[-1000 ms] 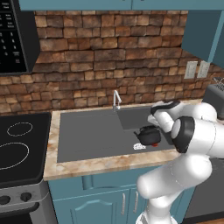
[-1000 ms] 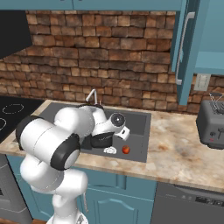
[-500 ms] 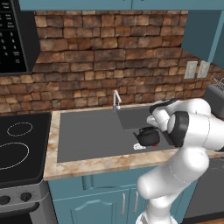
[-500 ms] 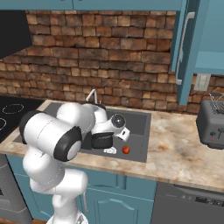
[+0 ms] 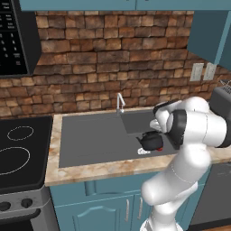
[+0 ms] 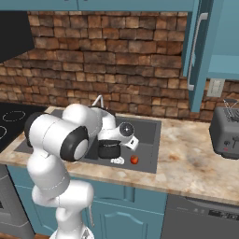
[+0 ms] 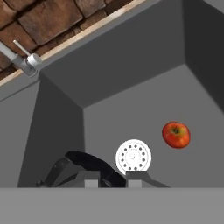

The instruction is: Open the cabinet, pick the kettle from the cabinet, and place it in the sink.

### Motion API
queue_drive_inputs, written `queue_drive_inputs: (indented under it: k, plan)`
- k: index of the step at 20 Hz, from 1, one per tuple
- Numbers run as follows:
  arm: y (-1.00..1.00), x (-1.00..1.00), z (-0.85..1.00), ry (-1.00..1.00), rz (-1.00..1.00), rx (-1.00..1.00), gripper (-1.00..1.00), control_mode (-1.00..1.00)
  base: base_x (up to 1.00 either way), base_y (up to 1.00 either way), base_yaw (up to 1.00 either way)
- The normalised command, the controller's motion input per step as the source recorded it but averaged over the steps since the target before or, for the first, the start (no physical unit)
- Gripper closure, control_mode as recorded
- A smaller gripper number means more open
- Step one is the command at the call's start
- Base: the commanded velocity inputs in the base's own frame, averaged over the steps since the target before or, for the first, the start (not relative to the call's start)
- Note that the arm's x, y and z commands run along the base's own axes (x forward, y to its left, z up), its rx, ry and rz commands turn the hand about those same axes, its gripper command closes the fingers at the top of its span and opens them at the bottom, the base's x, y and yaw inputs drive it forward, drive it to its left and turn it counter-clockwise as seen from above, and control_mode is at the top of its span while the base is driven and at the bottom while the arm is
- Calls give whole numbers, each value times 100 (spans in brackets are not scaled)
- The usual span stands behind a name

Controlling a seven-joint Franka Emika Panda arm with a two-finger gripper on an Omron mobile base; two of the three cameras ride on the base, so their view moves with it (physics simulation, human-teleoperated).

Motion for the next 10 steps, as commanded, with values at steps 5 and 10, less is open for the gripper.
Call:
queue_drive_inputs:
  k: [5, 10]
  plan:
    - [0, 11, -6, -2, 0, 2, 100, -100, 0, 0, 0]
    - [0, 6, -10, -6, 0, 1, 100, -100, 0, 0, 0]
